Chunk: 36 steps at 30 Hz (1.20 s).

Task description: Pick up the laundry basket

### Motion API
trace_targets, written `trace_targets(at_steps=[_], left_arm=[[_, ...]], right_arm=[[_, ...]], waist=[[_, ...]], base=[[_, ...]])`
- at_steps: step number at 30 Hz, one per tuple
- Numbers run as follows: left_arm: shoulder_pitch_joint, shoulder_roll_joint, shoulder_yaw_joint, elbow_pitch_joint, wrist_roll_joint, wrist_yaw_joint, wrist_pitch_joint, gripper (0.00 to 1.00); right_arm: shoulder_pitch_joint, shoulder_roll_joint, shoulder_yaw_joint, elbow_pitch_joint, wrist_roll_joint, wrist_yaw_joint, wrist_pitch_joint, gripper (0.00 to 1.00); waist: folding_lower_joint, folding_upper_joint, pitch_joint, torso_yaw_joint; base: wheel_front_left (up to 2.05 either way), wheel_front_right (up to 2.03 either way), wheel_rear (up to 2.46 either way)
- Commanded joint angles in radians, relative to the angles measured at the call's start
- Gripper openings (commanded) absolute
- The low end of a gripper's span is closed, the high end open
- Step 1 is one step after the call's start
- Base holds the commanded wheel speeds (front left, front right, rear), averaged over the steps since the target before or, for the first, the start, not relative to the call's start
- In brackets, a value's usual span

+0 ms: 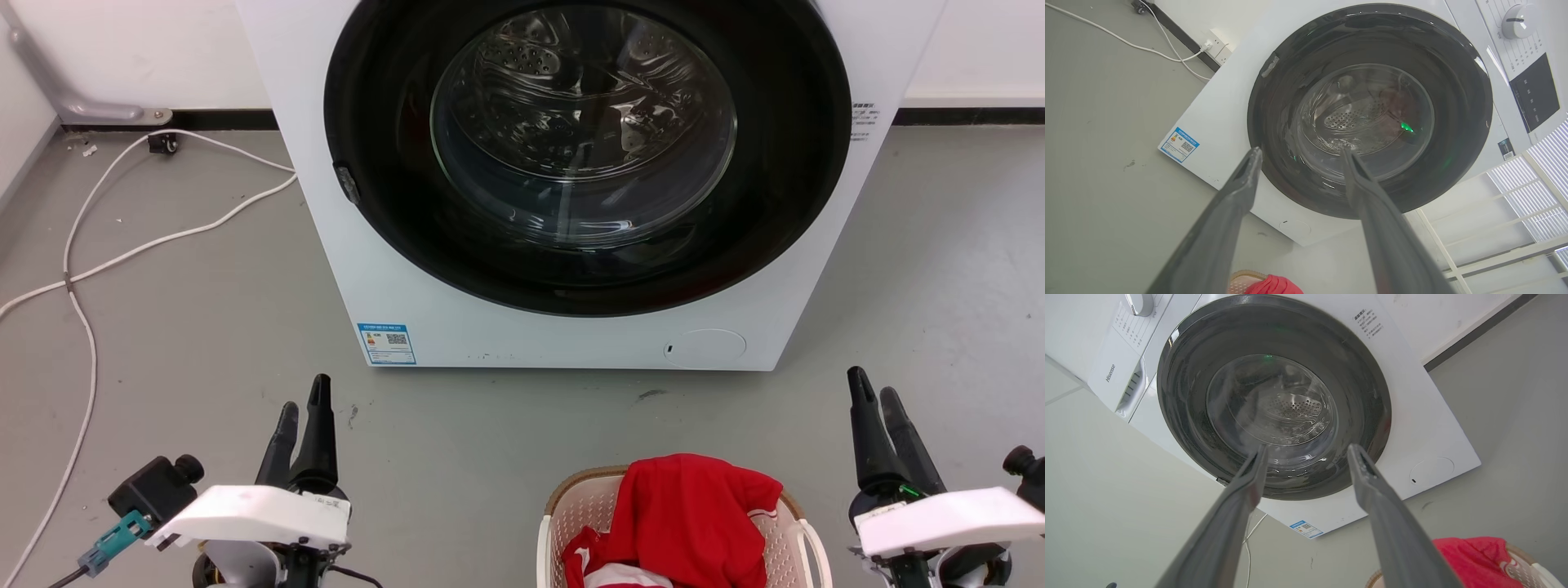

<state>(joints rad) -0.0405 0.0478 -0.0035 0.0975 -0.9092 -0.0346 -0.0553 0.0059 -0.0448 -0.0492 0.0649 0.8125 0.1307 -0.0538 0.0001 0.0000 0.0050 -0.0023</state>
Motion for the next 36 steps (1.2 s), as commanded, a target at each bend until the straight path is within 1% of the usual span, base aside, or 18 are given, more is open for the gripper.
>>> trace_targets(at_steps=[1,9,10,26,36], left_arm=[[0.002,0.003,-0.009,-0.026,0.05,0.007,-0.013,1.0],[0.011,0.003,-0.031,-0.045,0.167,0.015,-0.04,1.0],[0.011,0.003,-0.031,-0.045,0.167,0.015,-0.04,1.0],[0.035,0.003,-0.069,-0.073,0.373,0.036,-0.086,1.0],[0.047,0.003,-0.086,-0.085,0.483,0.048,-0.112,1.0]], right_arm=[[0.004,-0.004,0.005,-0.03,-0.053,0.0,-0.013,1.0],[0.02,-0.005,0.015,-0.062,-0.181,0.0,-0.039,1.0],[0.02,-0.005,0.015,-0.062,-0.181,0.0,-0.039,1.0],[0.055,-0.006,0.025,-0.111,-0.397,0.0,-0.086,1.0],[0.074,-0.006,0.024,-0.127,-0.512,0.0,-0.113,1.0]], waist=[[0.0,0.0,0.0,0.0],[0.0,0.0,-0.001,0.0],[0.0,0.0,-0.001,0.0],[0.0,0.0,-0.005,-0.003],[0.0,0.0,-0.005,-0.001]], base=[[0.0,0.0,0.0],[0.0,0.0,0.0],[0.0,0.0,0.0],[0.0,0.0,0.0],[0.0,0.0,0.0]])
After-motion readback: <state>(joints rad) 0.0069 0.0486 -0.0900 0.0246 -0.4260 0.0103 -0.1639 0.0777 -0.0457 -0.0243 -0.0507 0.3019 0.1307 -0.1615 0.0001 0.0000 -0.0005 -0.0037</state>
